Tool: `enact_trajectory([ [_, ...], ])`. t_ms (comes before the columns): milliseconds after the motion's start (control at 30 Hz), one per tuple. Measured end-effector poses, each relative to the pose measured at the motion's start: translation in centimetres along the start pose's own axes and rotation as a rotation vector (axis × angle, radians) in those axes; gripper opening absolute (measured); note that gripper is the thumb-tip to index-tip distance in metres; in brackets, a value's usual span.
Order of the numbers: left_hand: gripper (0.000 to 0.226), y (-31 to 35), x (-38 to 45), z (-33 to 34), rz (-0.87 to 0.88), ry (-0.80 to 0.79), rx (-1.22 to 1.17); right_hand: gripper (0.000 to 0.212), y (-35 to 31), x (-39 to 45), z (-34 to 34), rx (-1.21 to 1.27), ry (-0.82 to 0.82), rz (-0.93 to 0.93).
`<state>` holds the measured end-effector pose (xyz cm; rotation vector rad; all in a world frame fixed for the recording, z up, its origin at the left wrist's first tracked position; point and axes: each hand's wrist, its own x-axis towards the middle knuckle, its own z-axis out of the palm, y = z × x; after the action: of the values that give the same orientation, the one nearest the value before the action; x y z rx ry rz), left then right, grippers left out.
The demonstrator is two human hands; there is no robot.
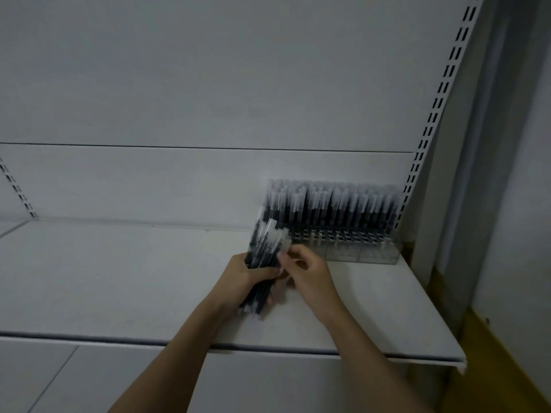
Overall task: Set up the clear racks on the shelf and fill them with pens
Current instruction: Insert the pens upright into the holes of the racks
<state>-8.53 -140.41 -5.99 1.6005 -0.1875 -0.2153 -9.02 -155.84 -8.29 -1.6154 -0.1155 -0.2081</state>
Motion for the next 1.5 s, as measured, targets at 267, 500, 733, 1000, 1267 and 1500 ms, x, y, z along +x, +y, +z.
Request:
enact_trajectory([
  [267,0.016,-0.5,0.0,-0.1,0.005,0.003,0.083,0.010,0.3,0.3,-0.4,0.167,0.178,0.049],
  [500,0.014,0.0,-0.6,0.5,-0.005,0.020,0.167,0.011,0.4,0.2,-0.5,0.249,0.230,0.064],
  [733,0.020,-0.2,-0.3,0.6,0.012,0.159,0.119,0.012,-0.8,0.8,-1.4,0.269,0.230,0.035],
  [1000,0.025,-0.6,0.0,0.1,0.067,0.208,0.067,0.014,-6.9,5.2,-4.5,-0.123,0.327,-0.303],
  [1267,0.026,-0.4,0.5,0.1,0.049,0.290,-0.012,0.015,-7.6,7.4,-4.2,-0.513,0.309,-0.378],
  [1500,0.022,-0.1,0.2,0.1,0.052,0.297,-0.008,0.020,-4.5,7.1,-3.7,-0.718,0.166,-0.199],
])
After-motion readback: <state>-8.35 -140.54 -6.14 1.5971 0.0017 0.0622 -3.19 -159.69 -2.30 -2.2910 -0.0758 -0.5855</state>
